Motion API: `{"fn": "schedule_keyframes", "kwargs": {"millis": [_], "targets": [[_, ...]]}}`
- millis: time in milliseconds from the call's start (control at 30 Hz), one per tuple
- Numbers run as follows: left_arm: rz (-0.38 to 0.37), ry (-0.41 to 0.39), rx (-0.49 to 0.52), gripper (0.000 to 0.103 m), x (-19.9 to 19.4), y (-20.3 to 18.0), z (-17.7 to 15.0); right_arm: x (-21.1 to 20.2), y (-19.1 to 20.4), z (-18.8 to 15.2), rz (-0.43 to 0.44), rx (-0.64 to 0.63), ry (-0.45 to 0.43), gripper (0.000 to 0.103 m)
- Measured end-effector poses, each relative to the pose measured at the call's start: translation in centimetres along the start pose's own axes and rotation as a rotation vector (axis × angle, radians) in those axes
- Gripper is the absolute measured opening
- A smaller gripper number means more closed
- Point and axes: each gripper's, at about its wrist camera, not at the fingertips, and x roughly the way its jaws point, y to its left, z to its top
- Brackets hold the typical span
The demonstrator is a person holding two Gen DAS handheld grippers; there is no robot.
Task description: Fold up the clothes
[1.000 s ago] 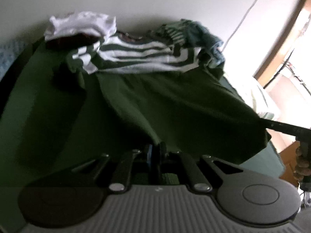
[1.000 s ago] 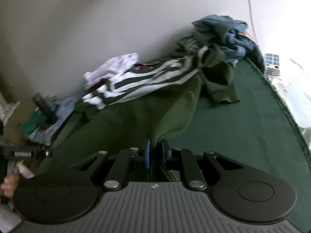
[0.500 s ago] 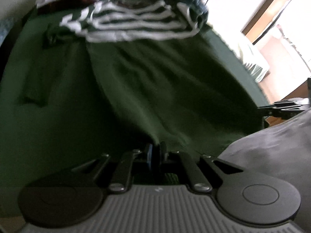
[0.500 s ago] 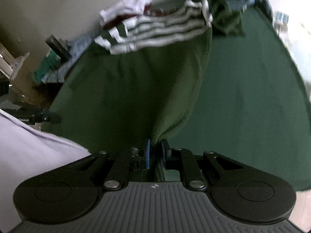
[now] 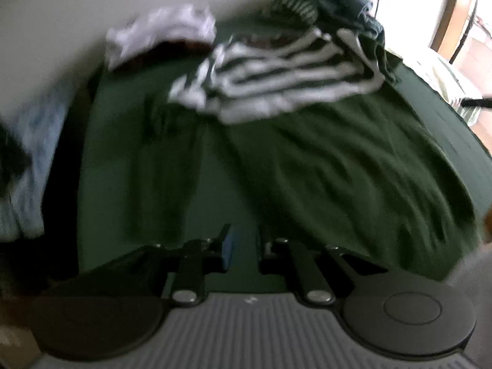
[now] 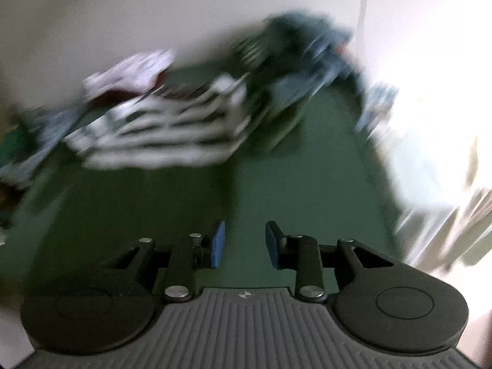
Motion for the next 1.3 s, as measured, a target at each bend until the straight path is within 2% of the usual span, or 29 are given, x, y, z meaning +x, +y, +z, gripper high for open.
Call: {"fn": "schedule_keyframes", "kwargs": {"millis": [33,100,167,200,267,433,533,567,600,633,667,733,767,833,967,1067,1167,1200,1300], "targets": [[0.011,-0.012,-0.002,0.01,1.2,-0.9,1.5,1.7,-0.5,1.0,-0.034,0.021,-0.014,0.031],[0.027,-0.034,-0.011,0.022,3.6,-2.8,4.5,5.1,-1.4,3.0,-0.102,0.064,-0.042,0.031],[-0.011,-0.042,-0.059,0.031,6.6,-4.3,7.1,8.4,-2.6,4.3,-0.131,0.135,-0.057,0.031],[-0.017,-0.032,-0.077,0.031,7.9,-5.0,8.0,9.8,-2.9,4.6,-0.131,0.164,-0.05,0.031],[-0.022,-0.002,-0.112,0.031,10.3,-5.8,8.9,12.2,-3.3,5.0,-0.125,0.211,-0.037,0.031],[-0.015,0.051,-0.176,0.031,15.4,-7.6,10.6,15.1,-3.3,5.1,-0.153,0.192,-0.046,0.031],[0.014,0.031,-0.124,0.044,15.6,-8.2,10.8,15.6,-3.9,5.2,-0.129,0.212,-0.086,0.032],[0.016,0.029,-0.118,0.051,15.6,-8.4,10.9,15.8,-3.7,5.2,-0.127,0.199,-0.089,0.03],[0.016,0.026,-0.12,0.057,15.7,-8.5,10.9,16.0,-3.6,5.3,-0.125,0.181,-0.089,0.02],[0.017,0.024,-0.122,0.059,15.7,-8.6,10.9,15.9,-3.4,5.3,-0.13,0.151,-0.086,0.01],[0.017,0.021,-0.126,0.062,15.6,-8.7,10.8,15.8,-3.4,5.5,-0.127,0.137,-0.084,0.005],[0.024,0.014,-0.124,0.065,15.6,-9.0,10.6,14.8,-4.8,5.9,-0.078,0.17,-0.106,0.004],[0.027,0.011,-0.124,0.067,15.5,-9.1,10.5,14.1,-5.7,6.3,-0.083,0.188,-0.136,0.004],[0.031,0.006,-0.125,0.068,15.5,-9.3,10.4,12.5,-7.8,7.4,-0.157,0.205,-0.203,0.004],[0.031,0.007,-0.139,0.068,15.5,-9.2,10.5,10.0,-14.0,9.7,-0.387,0.29,-0.298,0.004],[0.041,0.004,-0.144,0.068,15.4,-9.4,10.4,10.0,-18.0,10.1,-0.551,0.302,-0.271,0.004],[0.051,0.002,-0.146,0.07,15.4,-9.6,10.4,10.2,-19.2,9.2,-0.719,0.313,-0.238,0.005],[0.052,0.002,-0.15,0.071,15.4,-9.6,10.4,9.8,-19.1,8.7,-0.75,0.34,-0.246,0.012],[0.054,0.005,-0.16,0.072,15.4,-9.5,10.4,9.0,-17.5,7.4,-0.582,0.397,-0.26,0.027]]}}
